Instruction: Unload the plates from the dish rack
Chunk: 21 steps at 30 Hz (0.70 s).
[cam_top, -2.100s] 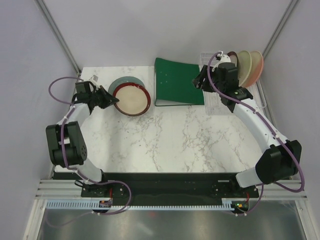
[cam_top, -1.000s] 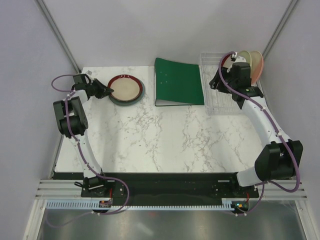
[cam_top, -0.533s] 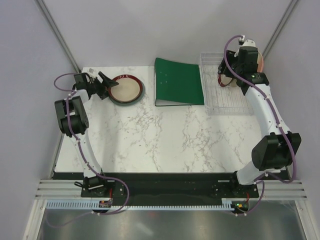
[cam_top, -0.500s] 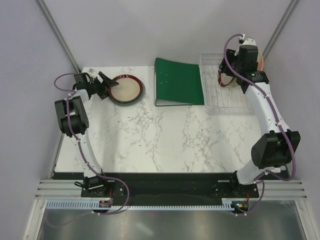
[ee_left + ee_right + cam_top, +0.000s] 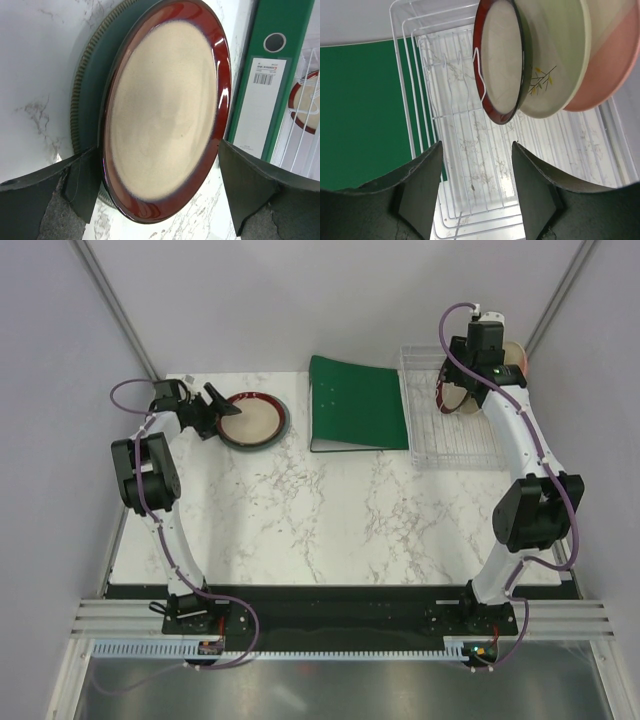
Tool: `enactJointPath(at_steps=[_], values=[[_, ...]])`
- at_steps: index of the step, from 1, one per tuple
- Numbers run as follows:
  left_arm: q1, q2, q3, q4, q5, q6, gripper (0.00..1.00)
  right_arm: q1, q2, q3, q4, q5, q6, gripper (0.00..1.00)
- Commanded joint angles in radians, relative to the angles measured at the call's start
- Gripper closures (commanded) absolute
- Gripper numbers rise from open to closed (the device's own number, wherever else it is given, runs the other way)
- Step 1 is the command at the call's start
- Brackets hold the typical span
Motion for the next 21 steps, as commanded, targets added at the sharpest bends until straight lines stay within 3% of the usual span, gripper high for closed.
enactJointPath(at_steps=[1,14,21], values=[[0.014,-0.069,-0.026,-0.152,-0.167,0.095,0.0,-0.004,0.027,0.084,-0.003,0.089,-0.052,0.35],[-0.043,-0.018,0.111,-0.329,-0.307,0.221,0.0,-0.005,0.329,0.346,-0.035,0.253,-0.111,0.37],[-0.057,-0.066,0.053,-0.344,-0.474,0.219,0.0,-0.008,0.443,0.461,-0.03,0.363,-0.171,0.37]])
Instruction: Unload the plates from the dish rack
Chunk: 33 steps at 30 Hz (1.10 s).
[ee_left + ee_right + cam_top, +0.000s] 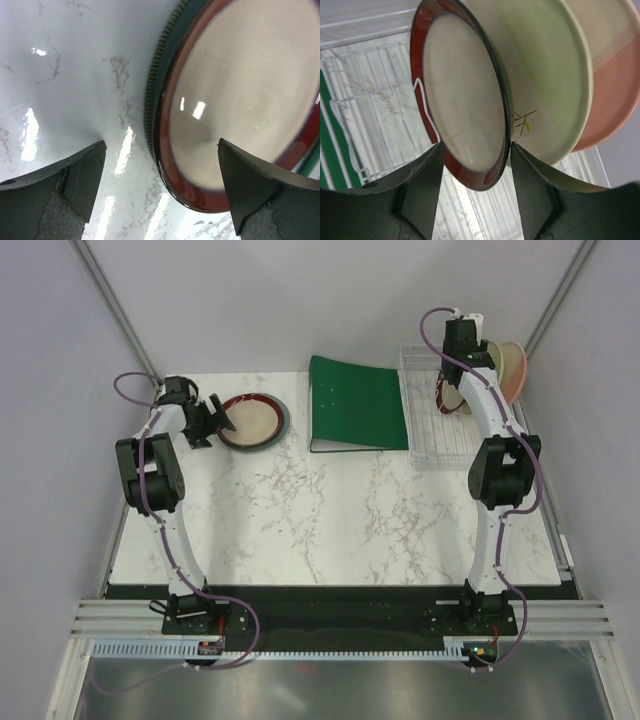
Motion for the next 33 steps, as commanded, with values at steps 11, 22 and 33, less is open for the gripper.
enactJointPath(at_steps=[11,22,33], values=[[-0.007,-0.316,-0.216,0.074,-0.037,0.019,0.0,-0.054,0.09,0.146,0.036,0.041,-0.057,0.36],[-0.085,-0.612,-0.416,0.293,0.195,-0.047,0.27,-0.084,0.209,0.226,0.065,-0.099,0.015,0.88],[-0.16,-0.614,-0.43,0.333,0.243,-0.081,0.68,-0.083,-0.035,0.013,0.208,-0.149,0.036,1.0]])
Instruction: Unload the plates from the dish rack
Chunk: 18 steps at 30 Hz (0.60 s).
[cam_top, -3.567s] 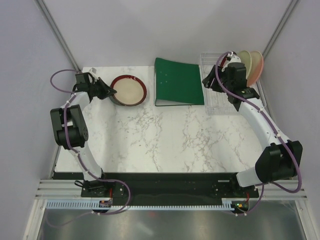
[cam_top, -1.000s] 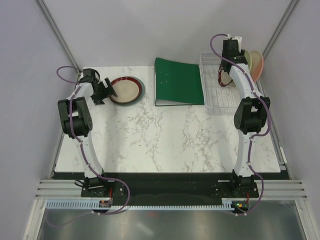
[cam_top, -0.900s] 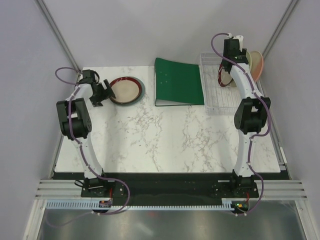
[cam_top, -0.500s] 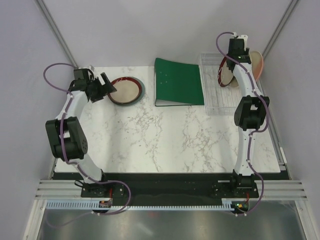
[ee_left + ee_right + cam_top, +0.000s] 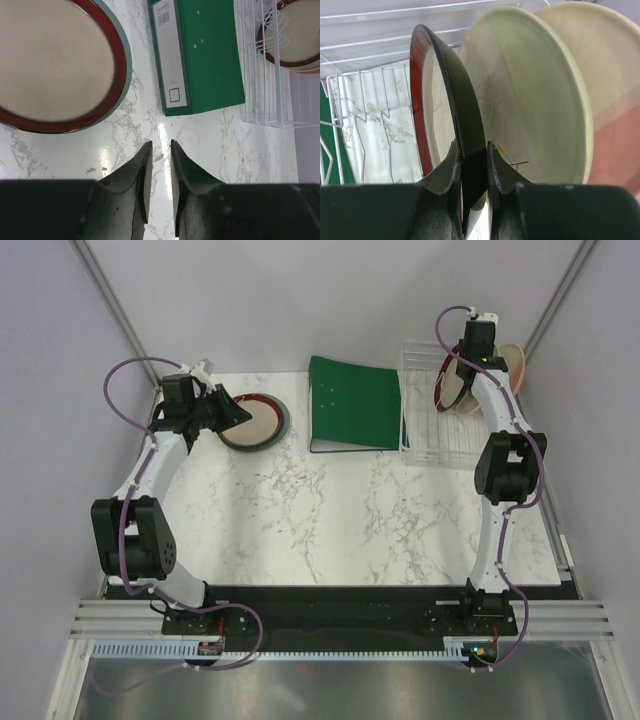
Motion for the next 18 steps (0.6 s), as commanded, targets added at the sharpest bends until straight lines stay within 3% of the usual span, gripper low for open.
enactJointPath(at_steps=[1,4,5,6,8,13,18], values=[[-0.045,-0.004,0.006,0.061,0.042,-0.033,0.73,0.006,-0.143,-0.024,0.067,0.014,0.045,1.0],[-0.066,0.003,0.006,0.067,0.051,-0.043,0.45,0.008,-0.185,-0.038,0.064,0.063,0.008,1.0],[-0.076,0.005,0.006,0.07,0.056,-0.045,0.47,0.008,-0.191,-0.041,0.064,0.077,-0.003,1.0],[-0.08,0.009,0.008,0.072,0.056,-0.045,0.41,0.011,-0.199,-0.041,0.066,0.092,-0.017,1.0],[-0.091,0.017,0.006,0.073,0.055,-0.052,0.0,0.015,-0.21,-0.03,0.06,0.143,-0.043,1.0],[-0.111,0.031,0.003,0.098,0.09,-0.059,0.0,0.074,-0.252,-0.024,0.064,0.293,-0.178,1.0],[-0.129,0.043,0.015,0.128,0.114,-0.072,0.0,0.095,-0.352,-0.082,0.064,0.243,-0.146,1.0]])
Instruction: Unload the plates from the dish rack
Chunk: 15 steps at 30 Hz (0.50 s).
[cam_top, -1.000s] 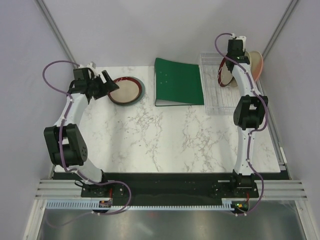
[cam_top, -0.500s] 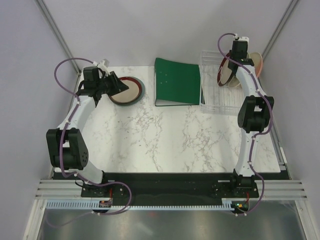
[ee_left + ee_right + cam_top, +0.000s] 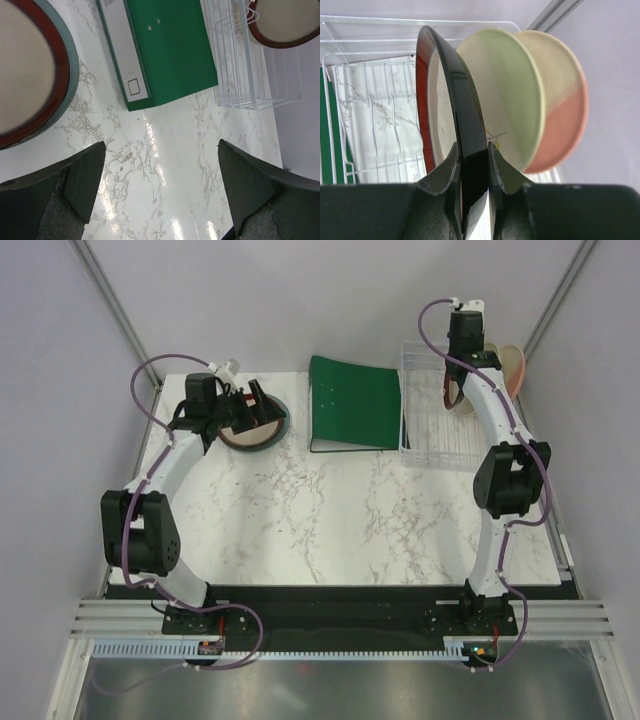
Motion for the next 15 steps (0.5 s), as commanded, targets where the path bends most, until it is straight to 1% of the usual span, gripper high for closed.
enactJointPath(at_steps=[1,4,7,8,12,14,15], values=[[-0.016,0.018,0.018,0.085,0.07,-0.037,0.0,0.007,-0.246,-0.017,0.096,0.059,-0.005,1.0],[-0.016,0.04,0.016,0.123,0.111,-0.07,0.0,0.017,-0.346,-0.078,0.092,-0.009,0.041,1.0],[-0.024,0.057,0.004,0.184,0.149,-0.125,0.0,0.039,-0.413,-0.094,0.037,-0.082,0.073,1.0],[-0.03,0.061,-0.002,0.238,0.16,-0.135,0.0,0.048,-0.427,-0.094,0.023,-0.099,0.075,1.0],[-0.055,0.104,0.015,0.281,0.202,-0.161,0.0,0.118,-0.499,-0.13,-0.016,-0.164,0.133,1.0],[-0.062,0.107,-0.007,0.348,0.225,-0.219,0.0,0.143,-0.55,-0.172,-0.022,-0.188,0.179,1.0],[-0.062,0.115,-0.03,0.424,0.228,-0.242,0.0,0.158,-0.567,-0.187,-0.019,-0.205,0.196,1.0]])
